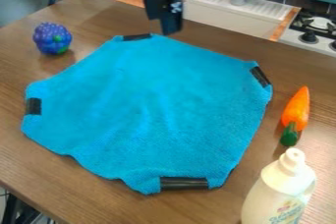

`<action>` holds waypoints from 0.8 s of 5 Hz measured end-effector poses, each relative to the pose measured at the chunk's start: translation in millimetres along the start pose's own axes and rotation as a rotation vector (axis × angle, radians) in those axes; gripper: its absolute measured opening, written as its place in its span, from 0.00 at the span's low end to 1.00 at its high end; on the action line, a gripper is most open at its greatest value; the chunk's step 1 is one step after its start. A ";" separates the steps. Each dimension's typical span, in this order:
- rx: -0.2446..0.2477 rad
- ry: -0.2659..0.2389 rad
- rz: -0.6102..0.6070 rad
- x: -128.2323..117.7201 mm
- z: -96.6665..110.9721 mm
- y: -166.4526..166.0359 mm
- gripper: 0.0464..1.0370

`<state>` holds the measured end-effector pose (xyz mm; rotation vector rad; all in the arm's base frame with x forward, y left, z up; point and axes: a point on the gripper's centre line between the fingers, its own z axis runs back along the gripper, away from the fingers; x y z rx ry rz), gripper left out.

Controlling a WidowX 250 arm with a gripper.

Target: Fold the cloth from top left to bottom right

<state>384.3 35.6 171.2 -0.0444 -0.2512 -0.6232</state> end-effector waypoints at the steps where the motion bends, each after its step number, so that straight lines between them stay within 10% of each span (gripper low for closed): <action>1: 0.004 0.023 -0.060 -6.7 -12.0 10.3 0.96; 4: 0.128 -0.044 -0.119 -11.2 -26.1 42.8 0.96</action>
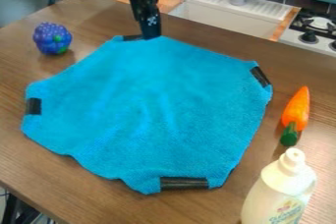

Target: Fold the cloth from top left to bottom right

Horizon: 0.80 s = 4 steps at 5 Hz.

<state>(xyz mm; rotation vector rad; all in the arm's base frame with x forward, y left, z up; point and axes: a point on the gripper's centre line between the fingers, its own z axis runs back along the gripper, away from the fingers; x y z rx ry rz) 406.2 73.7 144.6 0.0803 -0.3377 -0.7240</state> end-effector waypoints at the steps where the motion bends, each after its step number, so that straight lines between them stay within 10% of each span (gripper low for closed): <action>1: 0.013 0.017 0.027 -0.9 -14.7 7.5 0.96; 4: 0.048 0.059 0.090 8.6 -32.5 43.9 0.96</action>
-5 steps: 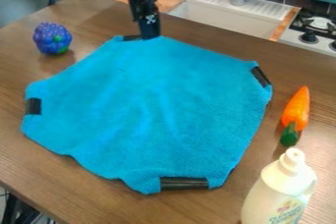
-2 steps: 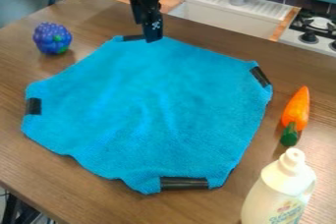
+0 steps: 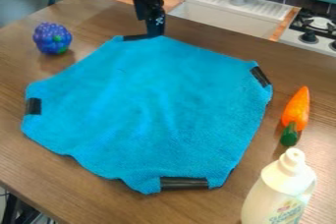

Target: Fold the cloth from top left to bottom right

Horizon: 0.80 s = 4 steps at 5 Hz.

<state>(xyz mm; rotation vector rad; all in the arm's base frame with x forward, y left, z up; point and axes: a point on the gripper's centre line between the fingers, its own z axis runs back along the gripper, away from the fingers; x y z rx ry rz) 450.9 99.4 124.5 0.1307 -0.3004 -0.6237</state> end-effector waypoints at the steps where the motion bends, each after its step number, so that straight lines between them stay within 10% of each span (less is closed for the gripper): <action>1: 0.011 0.024 0.009 -2.8 -10.9 9.4 0.96; 4: 0.072 0.057 0.005 -17.5 -23.1 27.1 0.96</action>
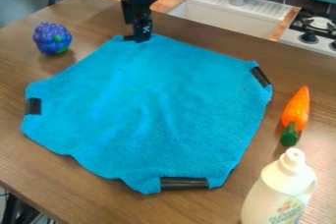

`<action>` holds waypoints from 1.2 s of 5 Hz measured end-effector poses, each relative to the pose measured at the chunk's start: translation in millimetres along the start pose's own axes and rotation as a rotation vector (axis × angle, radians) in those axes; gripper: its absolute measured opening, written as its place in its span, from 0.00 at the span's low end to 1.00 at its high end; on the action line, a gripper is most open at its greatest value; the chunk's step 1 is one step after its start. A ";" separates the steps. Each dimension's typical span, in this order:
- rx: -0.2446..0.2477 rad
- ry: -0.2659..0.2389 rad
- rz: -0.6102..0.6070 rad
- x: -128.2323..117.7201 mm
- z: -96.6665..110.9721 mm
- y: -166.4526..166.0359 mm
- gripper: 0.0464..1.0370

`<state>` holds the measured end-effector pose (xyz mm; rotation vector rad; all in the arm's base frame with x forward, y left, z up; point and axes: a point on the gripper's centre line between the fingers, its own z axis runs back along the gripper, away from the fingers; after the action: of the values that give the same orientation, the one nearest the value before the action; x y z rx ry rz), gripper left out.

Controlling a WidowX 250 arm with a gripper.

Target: Fold the cloth from top left to bottom right

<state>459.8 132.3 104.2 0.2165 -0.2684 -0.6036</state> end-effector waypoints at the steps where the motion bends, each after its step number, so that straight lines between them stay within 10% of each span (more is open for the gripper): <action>1: 0.011 0.017 0.007 -2.9 -2.3 0.2 0.92; 4: 0.009 0.017 0.021 -9.8 -12.9 -9.1 0.12; 6: -0.051 -0.113 0.014 2.2 17.7 -23.4 0.00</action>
<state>443.7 110.1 114.7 0.1313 -0.3630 -0.6093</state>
